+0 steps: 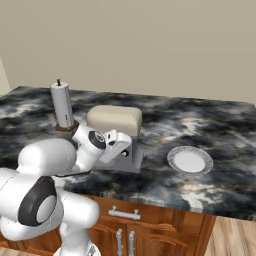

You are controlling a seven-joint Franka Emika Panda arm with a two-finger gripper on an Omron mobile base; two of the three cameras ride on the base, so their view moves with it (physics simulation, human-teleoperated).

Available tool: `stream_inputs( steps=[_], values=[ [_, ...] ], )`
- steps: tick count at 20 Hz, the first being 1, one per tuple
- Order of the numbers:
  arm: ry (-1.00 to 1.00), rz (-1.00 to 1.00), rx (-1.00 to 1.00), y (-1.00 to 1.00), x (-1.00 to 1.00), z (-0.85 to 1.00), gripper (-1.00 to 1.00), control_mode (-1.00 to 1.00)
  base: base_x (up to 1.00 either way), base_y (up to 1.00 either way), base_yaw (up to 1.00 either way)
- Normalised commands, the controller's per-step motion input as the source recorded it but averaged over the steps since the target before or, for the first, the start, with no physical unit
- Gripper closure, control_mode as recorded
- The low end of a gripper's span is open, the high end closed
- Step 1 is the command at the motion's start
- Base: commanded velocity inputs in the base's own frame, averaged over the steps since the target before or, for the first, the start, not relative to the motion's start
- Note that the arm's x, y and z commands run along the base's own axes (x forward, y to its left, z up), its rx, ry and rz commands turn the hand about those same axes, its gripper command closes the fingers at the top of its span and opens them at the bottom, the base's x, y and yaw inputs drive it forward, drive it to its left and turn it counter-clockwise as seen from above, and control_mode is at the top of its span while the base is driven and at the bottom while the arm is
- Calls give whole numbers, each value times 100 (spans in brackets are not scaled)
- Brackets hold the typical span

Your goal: Add butter and sugar cubes to the stand mixer bowl and then turn on the stand mixer to begin making frosting.

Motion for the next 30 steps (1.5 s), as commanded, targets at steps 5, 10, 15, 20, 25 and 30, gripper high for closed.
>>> stream_inputs(
  steps=[5, 10, 15, 20, 25, 30],
  values=[
    [0, -2, -7, -22, 0, -29, -100, -100, 0, 0, 0],
    [0, 0, -2, -21, 0, -20, 100, -100, 0, 0, 0],
    [1, 0, 0, -23, 0, -3, 100, -100, 0, 0, 0],
    [2, 0, 9, -35, 6, 0, 100, -100, 0, 0, 0],
    [2, 2, 17, -30, 13, 0, 100, -100, 0, 0, 0],
    [8, 3, 26, -26, 18, 0, 100, -100, 0, 0, 0]
  ],
)
